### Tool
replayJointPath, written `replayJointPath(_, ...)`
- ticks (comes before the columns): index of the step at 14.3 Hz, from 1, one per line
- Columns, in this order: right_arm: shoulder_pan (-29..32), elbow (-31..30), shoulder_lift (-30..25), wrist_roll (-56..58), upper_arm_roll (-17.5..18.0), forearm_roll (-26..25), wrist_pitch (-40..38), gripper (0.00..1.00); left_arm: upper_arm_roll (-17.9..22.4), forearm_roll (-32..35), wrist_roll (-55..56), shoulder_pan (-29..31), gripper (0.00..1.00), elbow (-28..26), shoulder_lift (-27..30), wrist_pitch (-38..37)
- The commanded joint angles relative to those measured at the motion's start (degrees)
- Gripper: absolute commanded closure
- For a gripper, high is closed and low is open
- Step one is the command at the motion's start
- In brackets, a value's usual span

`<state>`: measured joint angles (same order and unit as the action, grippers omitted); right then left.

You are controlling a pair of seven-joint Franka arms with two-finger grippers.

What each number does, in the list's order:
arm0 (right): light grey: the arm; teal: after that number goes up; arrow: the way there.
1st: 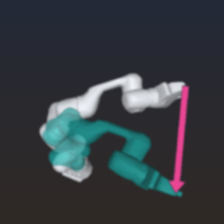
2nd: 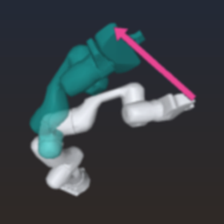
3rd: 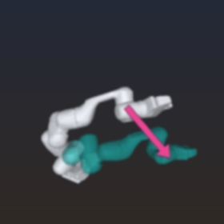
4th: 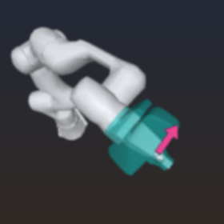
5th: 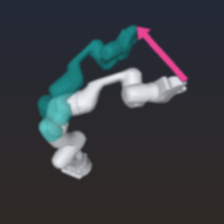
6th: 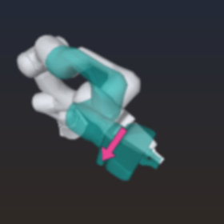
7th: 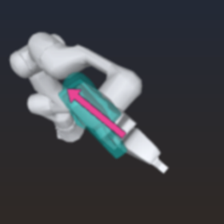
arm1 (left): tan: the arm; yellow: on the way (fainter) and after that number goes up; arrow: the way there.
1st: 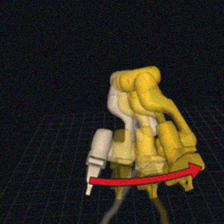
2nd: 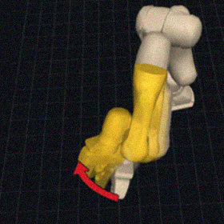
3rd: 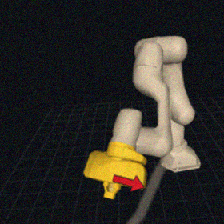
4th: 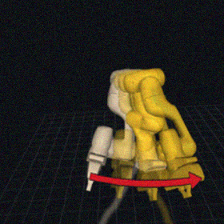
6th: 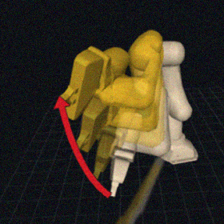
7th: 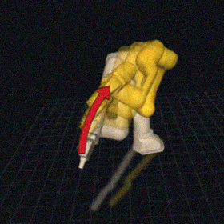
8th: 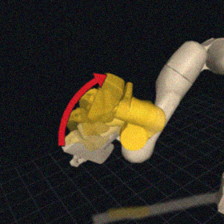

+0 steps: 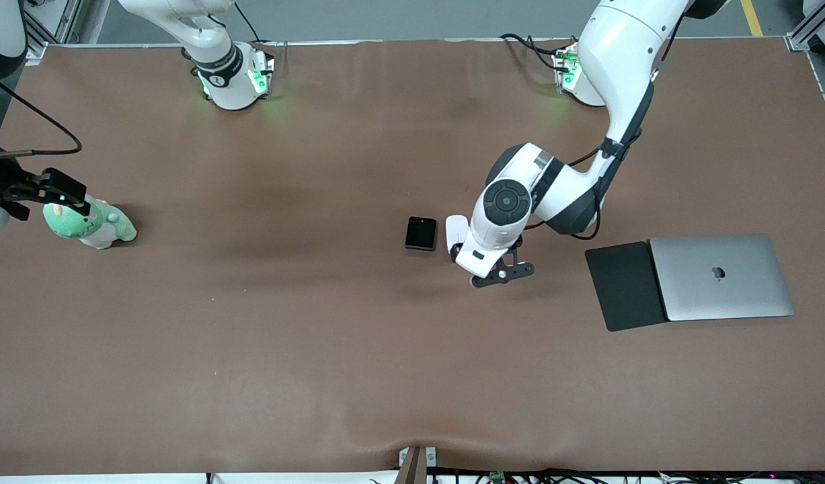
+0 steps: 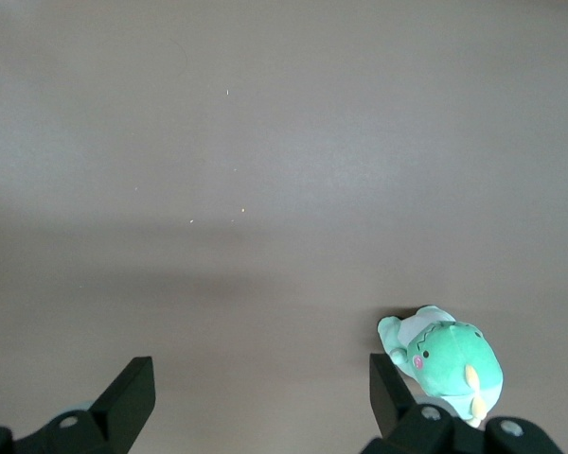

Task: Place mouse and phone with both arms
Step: 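Move the left gripper over the white mouse and lower it, then close the left gripper on the white mouse and lift it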

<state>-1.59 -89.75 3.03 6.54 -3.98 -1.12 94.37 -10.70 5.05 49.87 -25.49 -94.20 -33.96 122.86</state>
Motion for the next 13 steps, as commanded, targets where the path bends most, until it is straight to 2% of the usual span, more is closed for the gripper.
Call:
replayJointPath(1,-0.3,0.9,-1.4,-1.8,0.4,-1.2,-3.1,0.00,0.0,1.6,2.2,-0.2,0.00,-1.9,0.8,2.1)
replayJointPath(4,-1.2,3.2,-3.5,-1.5,1.1,-2.2,-6.6,0.00,0.0,1.6,2.3,-0.2,0.00,-2.4,0.7,3.1)
replayJointPath(6,-2.3,3.1,-5.9,-1.8,2.7,-2.3,-7.1,0.00,0.0,1.6,2.3,-0.2,0.00,-2.6,0.6,3.2)
replayJointPath(13,-0.4,3.4,-5.6,-2.1,2.0,-1.6,-6.5,0.00,0.0,1.6,2.3,0.0,0.00,-2.6,0.0,3.3)
